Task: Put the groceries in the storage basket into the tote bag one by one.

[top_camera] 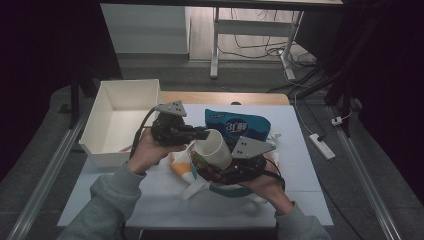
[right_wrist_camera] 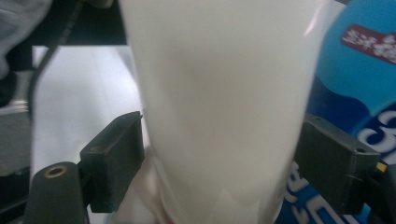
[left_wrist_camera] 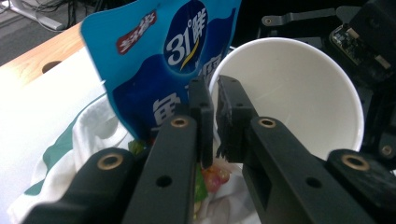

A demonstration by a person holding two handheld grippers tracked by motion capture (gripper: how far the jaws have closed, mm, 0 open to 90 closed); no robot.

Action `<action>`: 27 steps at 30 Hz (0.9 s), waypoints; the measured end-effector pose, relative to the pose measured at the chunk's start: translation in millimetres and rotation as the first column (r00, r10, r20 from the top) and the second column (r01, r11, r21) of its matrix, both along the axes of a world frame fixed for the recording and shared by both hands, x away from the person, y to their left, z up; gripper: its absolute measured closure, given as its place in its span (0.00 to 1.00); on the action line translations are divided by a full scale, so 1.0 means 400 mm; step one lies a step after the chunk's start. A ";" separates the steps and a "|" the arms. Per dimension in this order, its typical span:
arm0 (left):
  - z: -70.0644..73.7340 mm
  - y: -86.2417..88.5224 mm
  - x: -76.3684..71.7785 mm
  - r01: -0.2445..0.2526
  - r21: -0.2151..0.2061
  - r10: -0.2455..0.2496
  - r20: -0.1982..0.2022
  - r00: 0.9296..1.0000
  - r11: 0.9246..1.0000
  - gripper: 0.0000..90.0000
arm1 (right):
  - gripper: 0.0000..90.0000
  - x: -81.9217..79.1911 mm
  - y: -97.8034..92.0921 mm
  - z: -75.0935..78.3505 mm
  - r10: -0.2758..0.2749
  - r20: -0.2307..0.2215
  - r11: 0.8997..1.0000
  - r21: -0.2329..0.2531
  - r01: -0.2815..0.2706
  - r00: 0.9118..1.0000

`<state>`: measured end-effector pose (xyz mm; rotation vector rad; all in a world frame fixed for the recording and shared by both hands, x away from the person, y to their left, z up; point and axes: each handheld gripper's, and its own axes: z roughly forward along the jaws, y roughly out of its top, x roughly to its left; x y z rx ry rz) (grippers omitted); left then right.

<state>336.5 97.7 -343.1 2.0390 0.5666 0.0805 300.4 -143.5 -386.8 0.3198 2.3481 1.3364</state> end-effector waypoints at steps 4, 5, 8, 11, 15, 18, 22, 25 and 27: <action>-0.004 -0.040 -0.001 0.032 0.018 -0.032 -0.007 0.999 0.999 0.94 | 0.22 0.002 0.007 -0.001 -0.005 0.014 0.999 -0.031 0.005 1.000; -0.003 -0.047 -0.003 0.027 0.027 -0.028 0.006 1.000 0.999 0.94 | 0.23 0.000 0.009 -0.002 -0.003 0.019 0.999 -0.037 0.003 1.000; 0.000 -0.055 -0.006 0.026 0.035 -0.026 0.018 0.999 0.999 0.94 | 0.24 -0.001 0.004 -0.005 -0.019 0.036 0.999 -0.046 0.021 0.999; -0.004 -0.053 -0.005 0.032 0.004 -0.032 0.013 0.999 0.999 0.88 | 0.24 -0.003 -0.003 -0.004 -0.016 0.036 0.999 -0.049 0.018 0.999; -0.013 -0.027 -0.014 0.026 -0.037 -0.025 0.027 0.999 0.999 0.62 | 0.24 -0.008 -0.029 -0.003 -0.014 0.025 1.000 -0.016 0.015 1.000; -0.020 -0.002 -0.029 -0.019 -0.044 0.021 0.052 0.998 0.999 0.54 | 0.24 -0.017 -0.068 -0.003 -0.037 0.030 0.999 -0.014 0.037 0.999; -0.034 0.033 -0.038 -0.058 -0.052 0.061 0.056 0.997 0.997 0.49 | 0.24 -0.011 -0.131 -0.003 -0.096 0.002 0.995 0.023 0.096 0.995; -0.051 0.049 -0.044 -0.069 -0.044 0.071 0.049 0.996 0.997 0.49 | 0.24 -0.003 -0.170 -0.003 -0.134 -0.013 0.990 0.046 0.134 0.991; -0.063 0.056 -0.048 -0.077 -0.034 0.079 0.044 0.996 0.996 0.49 | 0.24 0.002 -0.185 -0.004 -0.154 -0.013 0.987 0.050 0.154 0.988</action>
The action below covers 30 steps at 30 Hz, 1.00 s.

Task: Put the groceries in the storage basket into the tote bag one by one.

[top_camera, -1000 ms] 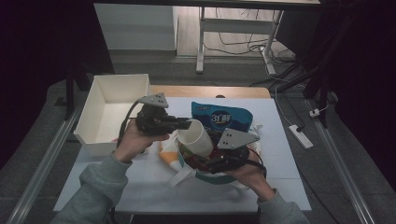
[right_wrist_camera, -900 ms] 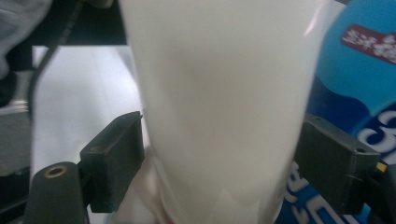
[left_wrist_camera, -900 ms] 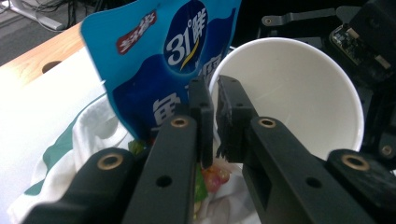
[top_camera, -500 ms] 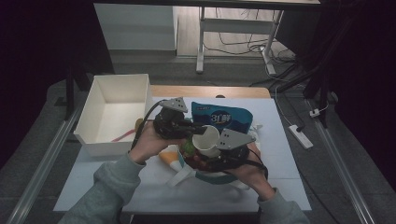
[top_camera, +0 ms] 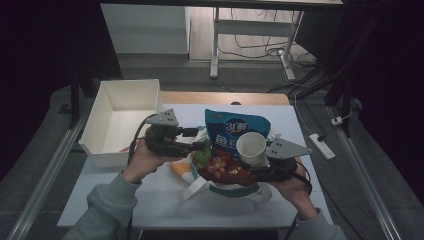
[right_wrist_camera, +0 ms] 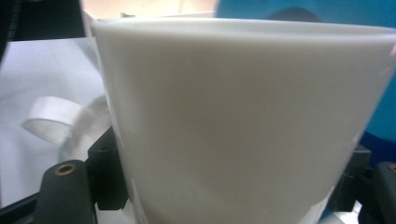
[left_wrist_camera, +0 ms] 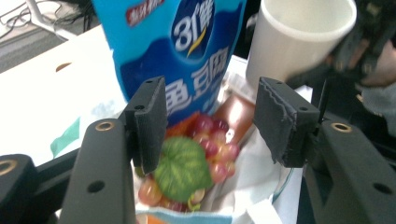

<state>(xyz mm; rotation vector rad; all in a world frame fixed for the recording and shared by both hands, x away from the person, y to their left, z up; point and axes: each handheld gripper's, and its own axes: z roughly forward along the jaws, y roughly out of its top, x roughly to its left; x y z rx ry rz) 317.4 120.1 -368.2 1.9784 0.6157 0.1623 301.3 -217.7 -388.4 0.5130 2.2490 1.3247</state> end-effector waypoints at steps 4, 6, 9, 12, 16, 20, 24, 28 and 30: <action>-0.020 0.010 -0.005 -0.013 0.016 0.013 -0.005 1.000 1.000 0.48 | 0.24 0.007 -0.036 -0.007 -0.040 -0.002 0.999 -0.007 0.040 0.999; -0.029 0.015 -0.004 -0.015 0.020 0.015 -0.014 1.000 1.000 0.48 | 0.24 0.008 -0.054 -0.012 -0.064 -0.003 0.998 -0.005 0.063 0.998; -0.040 0.021 0.002 -0.025 0.019 0.026 -0.026 0.999 1.000 0.48 | 0.24 0.006 -0.090 -0.020 -0.113 -0.003 0.993 0.011 0.113 0.994; -0.045 0.023 0.008 -0.033 0.020 0.034 -0.032 0.999 0.999 0.48 | 0.24 0.010 -0.127 -0.023 -0.169 -0.006 0.985 0.042 0.169 0.986; -0.053 0.023 0.014 -0.045 0.025 0.046 -0.039 0.998 0.999 0.47 | 0.24 0.037 -0.167 -0.031 -0.227 -0.024 0.970 0.087 0.228 0.974; -0.055 0.026 0.019 -0.053 0.026 0.054 -0.042 0.998 0.998 0.47 | 0.24 0.068 -0.186 -0.054 -0.278 -0.042 0.953 0.110 0.281 0.960; -0.058 0.030 0.024 -0.064 0.024 0.065 -0.046 0.997 0.998 0.47 | 0.24 0.101 -0.184 -0.075 -0.282 -0.075 0.947 0.135 0.290 0.956; -0.062 0.035 0.025 -0.066 0.030 0.068 -0.048 0.997 0.997 0.46 | 0.24 0.103 -0.163 -0.089 -0.266 -0.093 0.955 0.109 0.276 0.959; -0.063 0.040 0.024 -0.068 0.029 0.070 -0.049 0.996 0.997 0.46 | 0.24 0.094 -0.161 -0.100 -0.260 -0.108 0.957 0.106 0.271 0.960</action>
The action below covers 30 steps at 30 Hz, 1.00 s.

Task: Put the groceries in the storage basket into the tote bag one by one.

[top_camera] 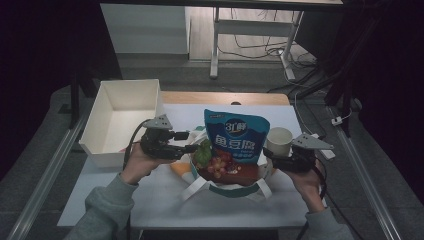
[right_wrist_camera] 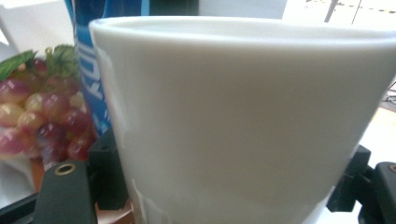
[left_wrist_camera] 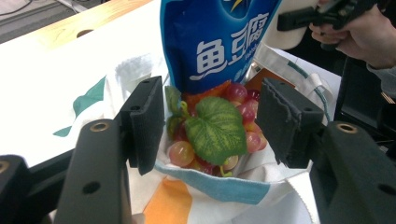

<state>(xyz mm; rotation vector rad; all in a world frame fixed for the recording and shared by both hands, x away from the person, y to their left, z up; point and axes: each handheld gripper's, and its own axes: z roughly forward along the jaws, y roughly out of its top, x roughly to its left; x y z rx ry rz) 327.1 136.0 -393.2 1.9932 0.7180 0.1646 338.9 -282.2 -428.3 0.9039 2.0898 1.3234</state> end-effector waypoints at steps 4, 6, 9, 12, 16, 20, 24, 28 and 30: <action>-0.001 0.006 0.000 -0.004 -0.002 0.004 -0.001 1.000 1.000 0.46 | 0.24 -0.036 0.007 -0.015 0.016 -0.022 1.000 -0.004 -0.016 1.000; 0.000 0.006 -0.001 -0.006 -0.001 0.006 0.001 1.000 1.000 0.46 | 0.24 -0.058 0.013 -0.012 0.036 -0.023 0.999 0.002 -0.035 0.999; 0.000 0.003 -0.003 0.004 -0.001 -0.004 0.004 1.000 1.000 0.47 | 0.24 -0.086 0.028 -0.005 0.068 -0.004 0.998 -0.001 -0.068 0.998; -0.001 -0.004 -0.003 0.011 0.003 -0.011 0.004 1.000 1.000 0.47 | 0.24 -0.092 0.064 0.000 0.117 0.012 0.993 -0.014 -0.117 0.993; -0.004 -0.011 -0.002 0.018 0.012 -0.018 0.001 1.000 1.000 0.47 | 0.24 -0.067 0.117 0.006 0.165 0.019 0.986 -0.017 -0.165 0.986; -0.005 -0.004 0.000 0.011 0.007 -0.011 0.000 1.000 1.000 0.47 | 0.24 -0.064 0.166 0.001 0.220 -0.010 0.975 -0.025 -0.221 0.975; -0.008 0.003 0.002 0.005 0.008 -0.005 -0.002 1.000 1.000 0.47 | 0.24 -0.092 0.208 -0.039 0.283 -0.063 0.957 -0.051 -0.286 0.957; -0.010 0.004 0.003 0.002 0.009 -0.002 -0.003 1.000 1.000 0.47 | 0.24 -0.124 0.220 -0.047 0.314 -0.065 0.947 -0.044 -0.317 0.947; -0.010 0.003 0.003 0.003 0.009 -0.003 -0.002 1.000 1.000 0.47 | 0.24 -0.138 0.225 -0.049 0.330 -0.068 0.942 -0.042 -0.333 0.942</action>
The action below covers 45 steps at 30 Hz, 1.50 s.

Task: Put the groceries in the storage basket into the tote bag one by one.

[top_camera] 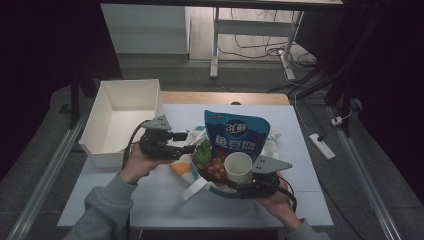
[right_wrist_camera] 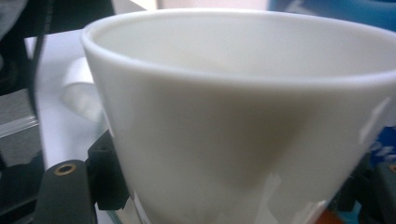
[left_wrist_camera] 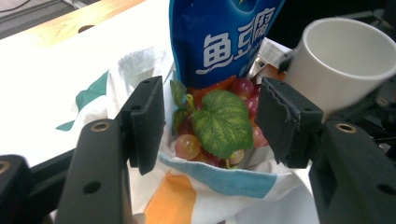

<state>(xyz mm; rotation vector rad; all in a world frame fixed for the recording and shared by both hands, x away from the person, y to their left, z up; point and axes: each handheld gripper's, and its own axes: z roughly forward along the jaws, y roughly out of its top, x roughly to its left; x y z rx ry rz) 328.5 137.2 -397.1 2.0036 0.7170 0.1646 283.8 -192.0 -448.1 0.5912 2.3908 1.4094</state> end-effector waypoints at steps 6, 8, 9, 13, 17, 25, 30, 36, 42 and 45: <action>0.000 0.000 0.001 -0.001 0.001 0.001 0.000 1.000 1.000 0.47 | 0.24 -0.008 0.027 -0.041 0.030 -0.041 0.998 -0.049 -0.032 0.999; 0.000 0.001 0.000 0.000 0.001 0.000 0.000 1.000 1.000 0.47 | 0.24 -0.005 0.034 -0.065 0.034 -0.036 0.997 -0.069 -0.037 0.999; 0.000 0.001 0.000 0.000 0.002 0.000 0.000 1.000 1.000 0.47 | 0.24 -0.007 0.039 -0.074 0.037 -0.016 0.995 -0.097 -0.038 0.999; 0.001 0.003 -0.001 -0.004 -0.001 0.004 0.001 1.000 1.000 0.47 | 0.24 -0.010 0.033 -0.087 0.032 -0.012 0.994 -0.109 -0.033 0.999; 0.000 0.003 -0.001 -0.005 -0.001 0.005 0.001 1.000 1.000 0.47 | 0.20 -0.010 0.016 -0.077 0.023 -0.042 0.996 -0.087 -0.027 0.999; 0.000 0.005 0.002 -0.009 -0.001 0.009 0.001 1.000 1.000 0.47 | 0.14 -0.010 -0.024 -0.018 0.001 -0.022 0.999 -0.055 -0.002 1.000; 0.000 0.005 0.001 -0.010 -0.001 0.010 0.003 1.000 1.000 0.47 | 0.14 -0.006 -0.016 -0.013 0.008 -0.047 0.995 -0.100 -0.013 0.999; 0.001 0.007 0.001 -0.010 0.000 0.010 0.005 1.000 1.000 0.47 | 0.14 -0.002 0.007 -0.025 0.014 -0.057 0.991 -0.130 -0.021 0.998; 0.000 0.009 0.001 -0.013 -0.001 0.013 0.005 1.000 1.000 0.47 | 0.07 -0.005 0.001 -0.015 0.005 -0.057 0.994 -0.111 -0.011 0.998; 0.001 0.010 0.001 -0.014 -0.002 0.014 0.005 1.000 1.000 0.47 | 0.06 -0.008 -0.009 -0.002 0.000 -0.051 0.996 -0.093 -0.005 0.999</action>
